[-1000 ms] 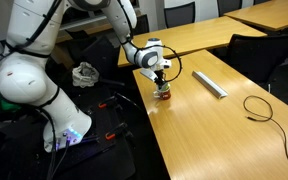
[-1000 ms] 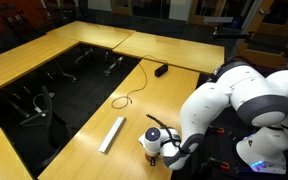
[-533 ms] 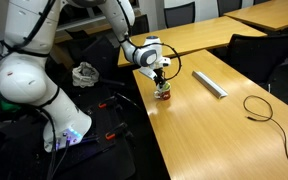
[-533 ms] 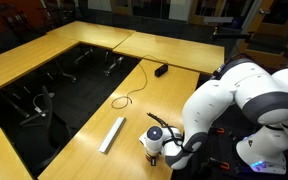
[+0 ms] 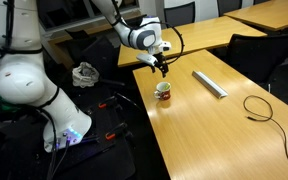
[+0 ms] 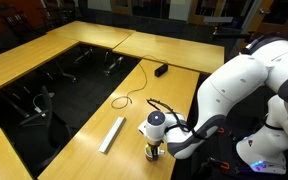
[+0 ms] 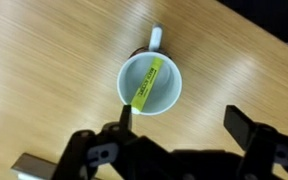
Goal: Move the mug backwards
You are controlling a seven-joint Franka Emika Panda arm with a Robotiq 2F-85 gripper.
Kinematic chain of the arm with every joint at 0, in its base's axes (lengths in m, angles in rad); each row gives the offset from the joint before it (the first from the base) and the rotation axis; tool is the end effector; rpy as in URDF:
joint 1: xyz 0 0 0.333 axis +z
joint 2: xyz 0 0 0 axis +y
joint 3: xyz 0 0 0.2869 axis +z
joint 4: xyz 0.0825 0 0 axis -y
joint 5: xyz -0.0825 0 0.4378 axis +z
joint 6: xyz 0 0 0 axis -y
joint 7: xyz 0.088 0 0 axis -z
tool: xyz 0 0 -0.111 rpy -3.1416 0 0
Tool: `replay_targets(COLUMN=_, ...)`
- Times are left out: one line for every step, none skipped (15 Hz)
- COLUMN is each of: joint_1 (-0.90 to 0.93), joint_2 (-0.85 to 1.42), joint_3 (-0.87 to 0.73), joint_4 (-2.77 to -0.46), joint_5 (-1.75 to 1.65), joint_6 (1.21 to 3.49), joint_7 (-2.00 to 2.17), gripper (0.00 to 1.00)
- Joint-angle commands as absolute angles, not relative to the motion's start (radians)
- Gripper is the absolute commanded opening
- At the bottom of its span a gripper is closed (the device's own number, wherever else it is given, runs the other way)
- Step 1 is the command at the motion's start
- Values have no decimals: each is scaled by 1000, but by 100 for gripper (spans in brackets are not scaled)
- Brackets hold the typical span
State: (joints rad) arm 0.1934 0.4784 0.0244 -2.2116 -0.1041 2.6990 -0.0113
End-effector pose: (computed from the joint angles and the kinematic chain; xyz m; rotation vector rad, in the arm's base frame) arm 0.5453 0.1254 0.0816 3.0691 0.4956 0.0202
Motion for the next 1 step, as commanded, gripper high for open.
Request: replay_targets(joint_1=147, joint_2=392, joint_3=44, joint_4=-2259, joint_5=-128, joint_6=2657, joint_7=-69, gripper=100)
